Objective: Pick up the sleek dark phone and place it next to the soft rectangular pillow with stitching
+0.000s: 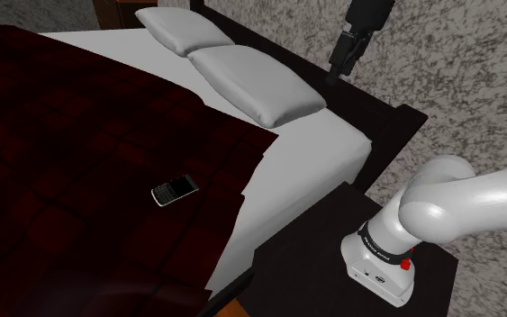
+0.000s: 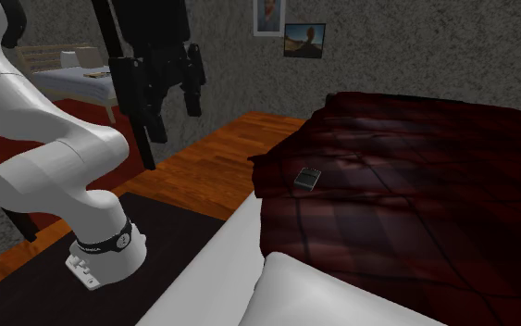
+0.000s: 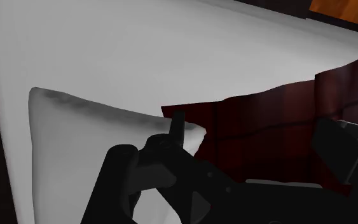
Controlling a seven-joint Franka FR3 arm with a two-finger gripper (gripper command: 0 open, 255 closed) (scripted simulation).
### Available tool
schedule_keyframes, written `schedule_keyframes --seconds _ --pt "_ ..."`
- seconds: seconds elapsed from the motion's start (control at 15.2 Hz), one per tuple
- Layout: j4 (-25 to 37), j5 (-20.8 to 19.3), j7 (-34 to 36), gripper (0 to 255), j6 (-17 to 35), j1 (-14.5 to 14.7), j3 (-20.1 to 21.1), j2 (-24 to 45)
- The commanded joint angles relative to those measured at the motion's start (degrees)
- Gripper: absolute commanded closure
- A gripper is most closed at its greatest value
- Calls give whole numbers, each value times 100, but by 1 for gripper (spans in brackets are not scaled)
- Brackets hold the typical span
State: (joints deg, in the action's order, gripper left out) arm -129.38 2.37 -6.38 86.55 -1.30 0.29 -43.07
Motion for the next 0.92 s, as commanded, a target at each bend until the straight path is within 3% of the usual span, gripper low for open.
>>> schedule_keyframes --seconds 0.0,0.86 --pt "0 0 0 0 0 0 0 0" --pt "75 24 -1858 0 1966 997 299 1916"
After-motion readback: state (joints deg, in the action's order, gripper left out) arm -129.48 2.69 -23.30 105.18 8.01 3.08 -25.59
